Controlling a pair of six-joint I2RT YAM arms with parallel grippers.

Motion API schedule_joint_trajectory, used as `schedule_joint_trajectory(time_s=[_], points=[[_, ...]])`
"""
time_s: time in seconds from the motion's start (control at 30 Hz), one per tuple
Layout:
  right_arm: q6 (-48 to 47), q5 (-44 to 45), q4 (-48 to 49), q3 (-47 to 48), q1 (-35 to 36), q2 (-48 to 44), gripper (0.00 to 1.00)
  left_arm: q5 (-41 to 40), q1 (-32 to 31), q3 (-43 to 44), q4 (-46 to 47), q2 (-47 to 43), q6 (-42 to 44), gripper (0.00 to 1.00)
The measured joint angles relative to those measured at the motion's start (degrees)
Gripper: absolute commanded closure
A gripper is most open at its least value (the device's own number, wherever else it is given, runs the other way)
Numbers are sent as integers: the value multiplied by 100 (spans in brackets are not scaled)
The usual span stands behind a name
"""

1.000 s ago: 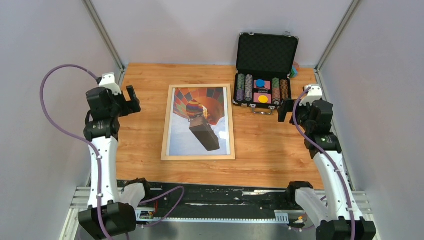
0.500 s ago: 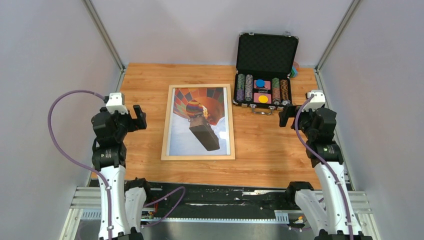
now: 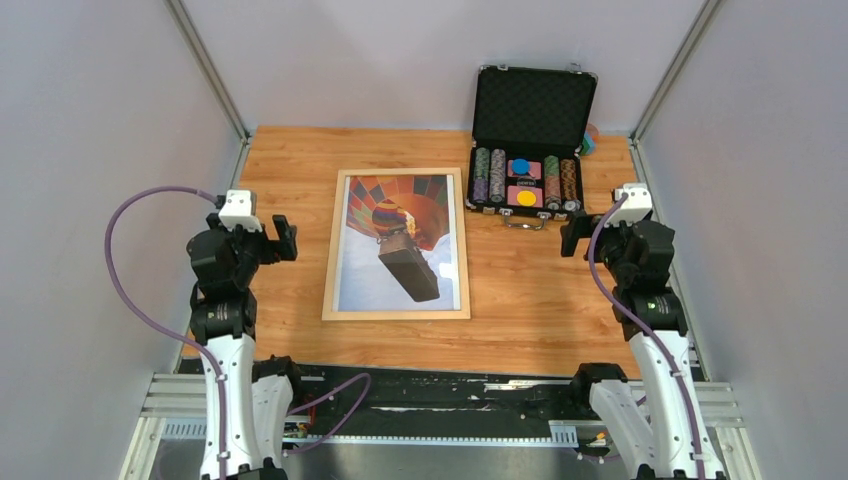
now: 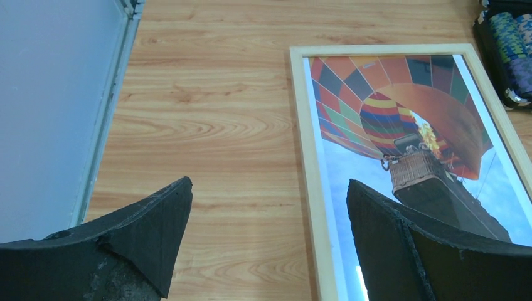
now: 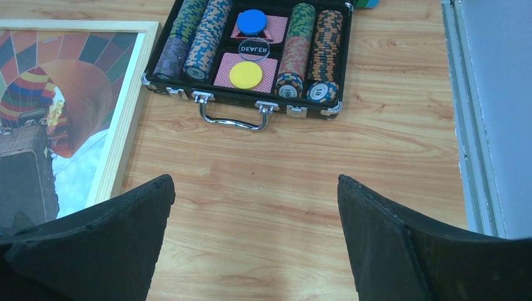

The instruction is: Put the photo into the frame

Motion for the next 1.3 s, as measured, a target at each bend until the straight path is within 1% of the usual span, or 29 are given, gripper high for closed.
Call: schedule_joint_trajectory(time_s=[0.1, 0.33, 0.47, 0.9, 1.1, 1.3], points=[[-33, 28, 13, -35, 0, -44, 0, 2, 0, -59, 39, -155, 94, 0], [-50, 302, 35, -72, 0, -68, 0, -258, 0, -57, 70, -92, 238, 0], [-63, 466, 42, -72, -26, -70, 0, -535, 0, -52, 50, 4, 280, 0], [-306, 391, 28, -68, -138, -155, 0, -1735, 2, 144, 28, 13, 264, 0], [-433, 85, -50, -17, -225, -385, 0, -1755, 0, 295, -109, 13, 374, 0], [-496, -37, -129, 35, -227, -520, 0, -1858, 0, 680, -420, -79, 529, 0]])
